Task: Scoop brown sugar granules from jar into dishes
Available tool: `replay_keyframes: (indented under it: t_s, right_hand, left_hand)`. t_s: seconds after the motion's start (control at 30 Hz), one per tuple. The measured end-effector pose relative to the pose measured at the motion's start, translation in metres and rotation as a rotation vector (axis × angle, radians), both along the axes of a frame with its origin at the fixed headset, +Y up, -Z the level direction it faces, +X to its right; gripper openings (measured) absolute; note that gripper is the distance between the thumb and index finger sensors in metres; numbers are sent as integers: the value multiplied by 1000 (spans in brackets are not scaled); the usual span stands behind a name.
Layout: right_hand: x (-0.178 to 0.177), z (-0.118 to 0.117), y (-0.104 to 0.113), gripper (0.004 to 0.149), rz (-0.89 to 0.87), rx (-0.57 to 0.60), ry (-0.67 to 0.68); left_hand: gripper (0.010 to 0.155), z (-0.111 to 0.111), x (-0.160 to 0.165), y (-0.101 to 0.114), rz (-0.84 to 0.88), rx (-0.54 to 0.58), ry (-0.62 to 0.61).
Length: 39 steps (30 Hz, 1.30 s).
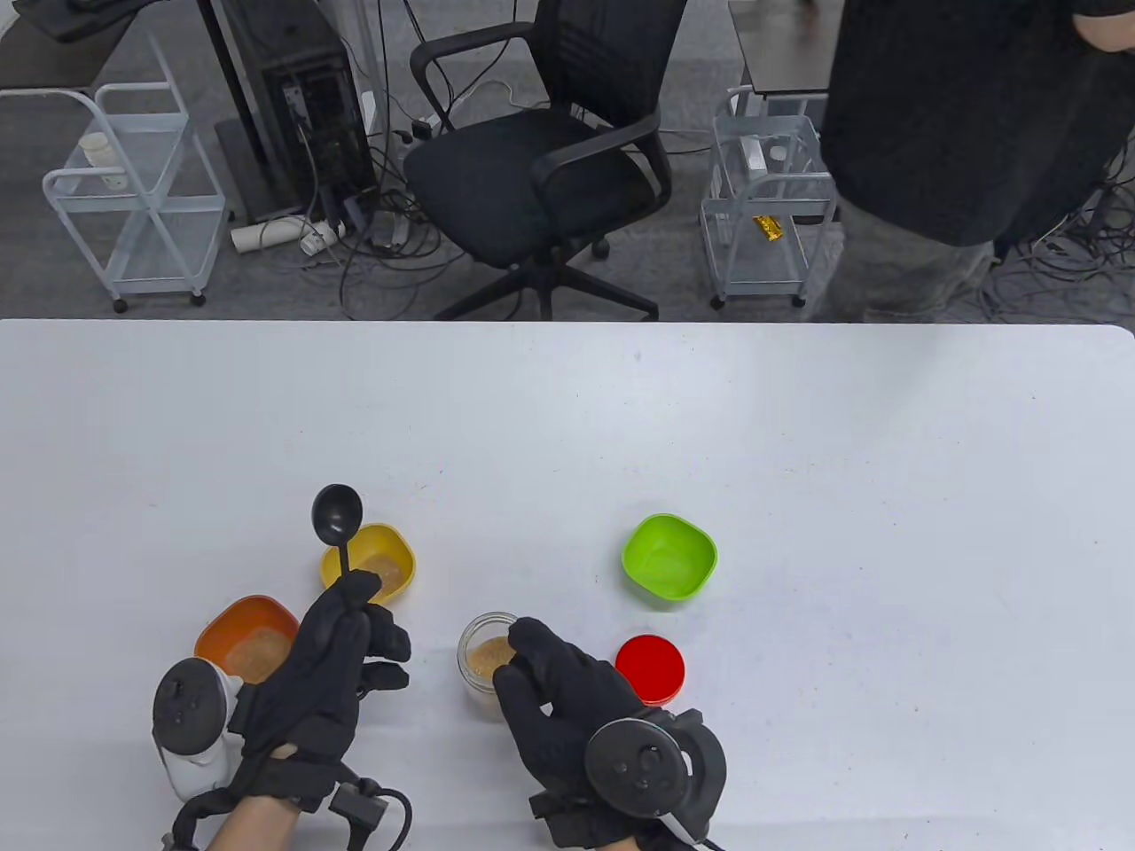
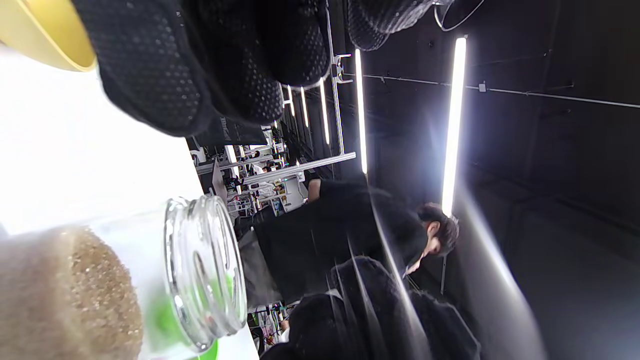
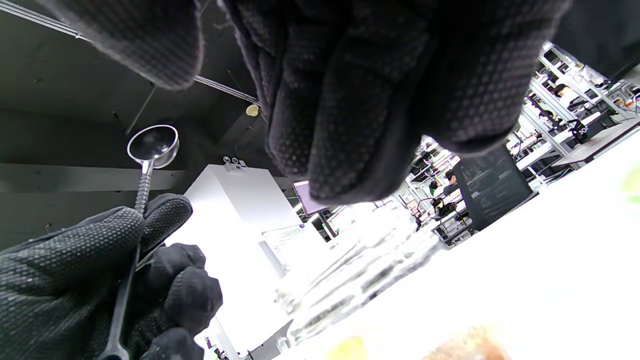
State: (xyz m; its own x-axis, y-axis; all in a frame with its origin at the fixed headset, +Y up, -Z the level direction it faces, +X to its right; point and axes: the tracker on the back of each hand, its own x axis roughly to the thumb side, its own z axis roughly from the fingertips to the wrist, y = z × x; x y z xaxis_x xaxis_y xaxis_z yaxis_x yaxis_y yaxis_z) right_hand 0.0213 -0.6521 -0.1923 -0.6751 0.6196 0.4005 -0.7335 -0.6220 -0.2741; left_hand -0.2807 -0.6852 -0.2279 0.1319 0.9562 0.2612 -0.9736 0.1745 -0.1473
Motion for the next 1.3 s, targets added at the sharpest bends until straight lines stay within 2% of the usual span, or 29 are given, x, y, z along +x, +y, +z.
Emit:
replay_keyframes:
  t_s: [0.13,0.27,0.37,0.57,0.7,0.87,1.13,1.3]
  right_hand:
    - [2,-1,0,59,-15,-16,-3]
    - [12,-7,9,62,-40,-33,-20]
    - [28,-17,18,66,51,-20,-88]
    - [68,-54,23,86,223,-189,-206]
    - [80,-81,13,96,387,-325,-232]
    - [86,-114,-19,109,578,-594,-212]
    - [94,-150,-42,114,637,-703,-185]
    - [95,-164,-50,117,645,-762,-152]
  left_hand:
    - [50,-1,-2,-2,1,-2,24]
    - [50,-1,-4,-1,-69,23,51]
    - [50,0,-3,2,-153,60,74]
    - [53,2,3,5,-397,114,88]
    - [53,4,4,6,-425,120,105]
    - [54,4,4,5,-450,105,89]
    - [51,3,2,3,-441,89,93]
    - [50,3,2,3,-440,85,100]
